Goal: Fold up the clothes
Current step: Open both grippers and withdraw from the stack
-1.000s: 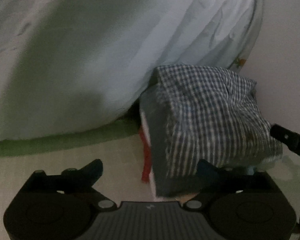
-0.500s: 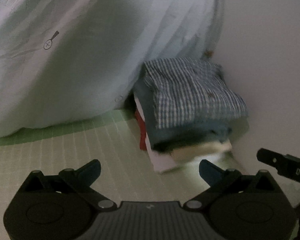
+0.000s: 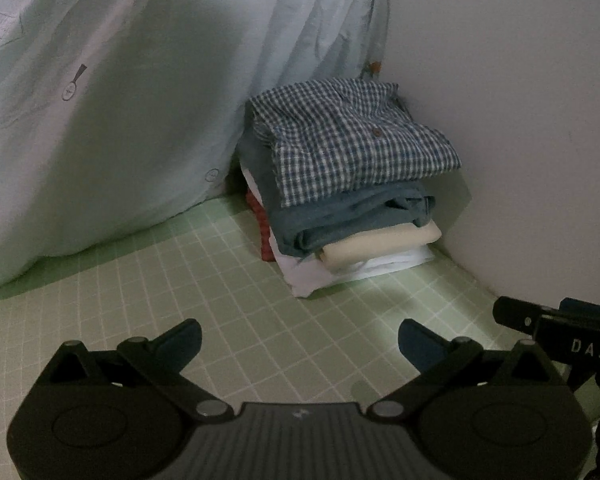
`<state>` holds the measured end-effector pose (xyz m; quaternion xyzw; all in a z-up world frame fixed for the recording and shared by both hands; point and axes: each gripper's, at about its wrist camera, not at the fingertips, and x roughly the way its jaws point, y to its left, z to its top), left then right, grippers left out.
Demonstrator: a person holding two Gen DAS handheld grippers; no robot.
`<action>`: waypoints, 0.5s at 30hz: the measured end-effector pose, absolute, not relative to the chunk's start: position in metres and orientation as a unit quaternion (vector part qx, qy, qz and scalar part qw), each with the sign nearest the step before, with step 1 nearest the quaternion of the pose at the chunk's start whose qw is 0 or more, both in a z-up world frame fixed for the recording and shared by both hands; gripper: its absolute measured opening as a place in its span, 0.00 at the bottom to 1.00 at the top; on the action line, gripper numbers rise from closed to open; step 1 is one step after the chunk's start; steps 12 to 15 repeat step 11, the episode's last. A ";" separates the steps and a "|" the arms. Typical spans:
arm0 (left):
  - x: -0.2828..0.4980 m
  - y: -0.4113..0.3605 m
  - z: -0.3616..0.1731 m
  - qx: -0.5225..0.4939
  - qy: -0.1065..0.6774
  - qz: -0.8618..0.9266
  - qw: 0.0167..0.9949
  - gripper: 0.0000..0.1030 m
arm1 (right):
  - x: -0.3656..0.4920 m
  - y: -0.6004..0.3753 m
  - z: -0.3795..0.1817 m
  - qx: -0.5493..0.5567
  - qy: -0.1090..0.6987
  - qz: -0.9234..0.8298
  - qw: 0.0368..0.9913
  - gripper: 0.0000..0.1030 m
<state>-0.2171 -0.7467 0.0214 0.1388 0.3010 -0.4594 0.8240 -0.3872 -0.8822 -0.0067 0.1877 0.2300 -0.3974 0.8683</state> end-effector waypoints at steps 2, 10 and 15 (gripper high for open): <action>-0.218 -0.747 0.022 0.141 0.300 -0.461 0.823 1.00 | -0.387 -0.881 -0.008 0.187 0.229 -0.397 0.869 0.95; -0.220 -0.749 0.022 0.151 0.295 -0.468 0.819 1.00 | -0.386 -0.884 -0.010 0.192 0.231 -0.397 0.867 0.95; -0.220 -0.750 0.021 0.151 0.295 -0.467 0.819 1.00 | -0.386 -0.885 -0.010 0.192 0.231 -0.397 0.867 0.95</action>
